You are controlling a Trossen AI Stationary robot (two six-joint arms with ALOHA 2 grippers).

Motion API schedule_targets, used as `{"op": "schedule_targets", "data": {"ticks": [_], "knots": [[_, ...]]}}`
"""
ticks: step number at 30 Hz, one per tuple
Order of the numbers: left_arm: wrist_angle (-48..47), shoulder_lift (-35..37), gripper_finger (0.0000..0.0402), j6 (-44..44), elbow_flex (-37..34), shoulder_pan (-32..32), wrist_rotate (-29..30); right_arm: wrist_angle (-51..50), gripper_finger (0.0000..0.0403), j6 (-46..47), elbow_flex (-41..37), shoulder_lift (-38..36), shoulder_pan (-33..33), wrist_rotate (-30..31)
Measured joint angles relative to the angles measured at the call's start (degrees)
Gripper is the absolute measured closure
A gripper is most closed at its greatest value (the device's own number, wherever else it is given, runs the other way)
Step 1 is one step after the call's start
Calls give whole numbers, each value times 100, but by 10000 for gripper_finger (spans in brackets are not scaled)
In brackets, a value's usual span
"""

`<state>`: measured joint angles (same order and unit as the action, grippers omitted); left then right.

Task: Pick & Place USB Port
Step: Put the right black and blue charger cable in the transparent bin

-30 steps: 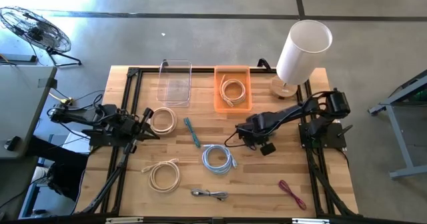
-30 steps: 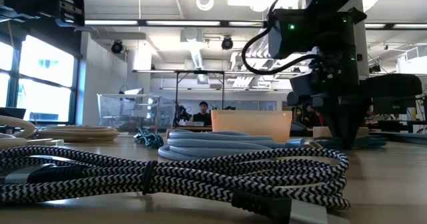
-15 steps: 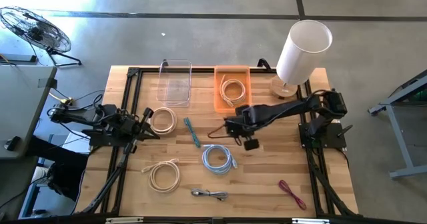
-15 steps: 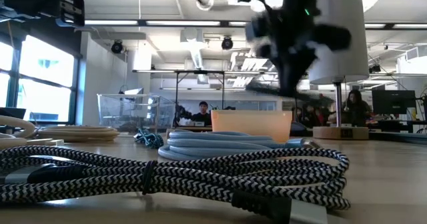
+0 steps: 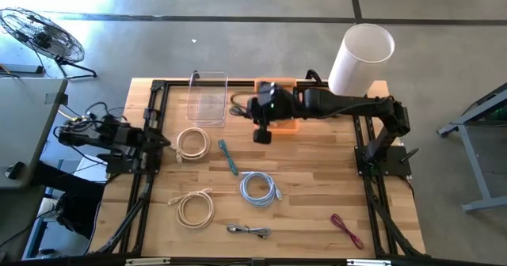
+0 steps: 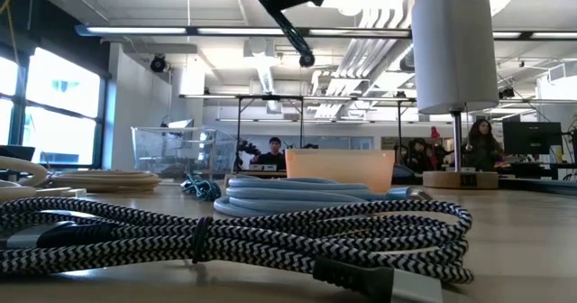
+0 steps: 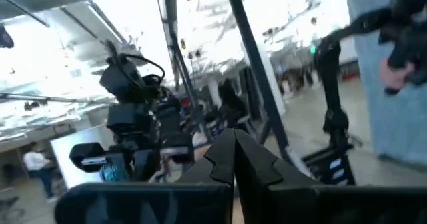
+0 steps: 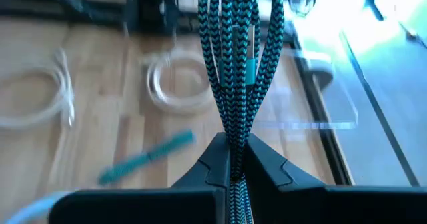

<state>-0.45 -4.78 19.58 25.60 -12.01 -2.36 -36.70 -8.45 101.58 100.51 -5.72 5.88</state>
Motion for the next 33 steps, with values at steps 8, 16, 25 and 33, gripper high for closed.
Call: {"op": "schedule_targets", "data": {"ticks": [8,16,25,33], "knots": [[-1356,0,401,-161,584,0,1066,615,388,-292,2,2,214,-317],[-1308,0,352,-205,584,0,1142,857,388,-360,2,2,561,-244],[-1259,-458,219,-700,586,0,1046,1005,388,-362,2,2,645,-216],[151,-1872,182,-373,584,0,1298,1209,388,-505,2,2,731,-237]]}}
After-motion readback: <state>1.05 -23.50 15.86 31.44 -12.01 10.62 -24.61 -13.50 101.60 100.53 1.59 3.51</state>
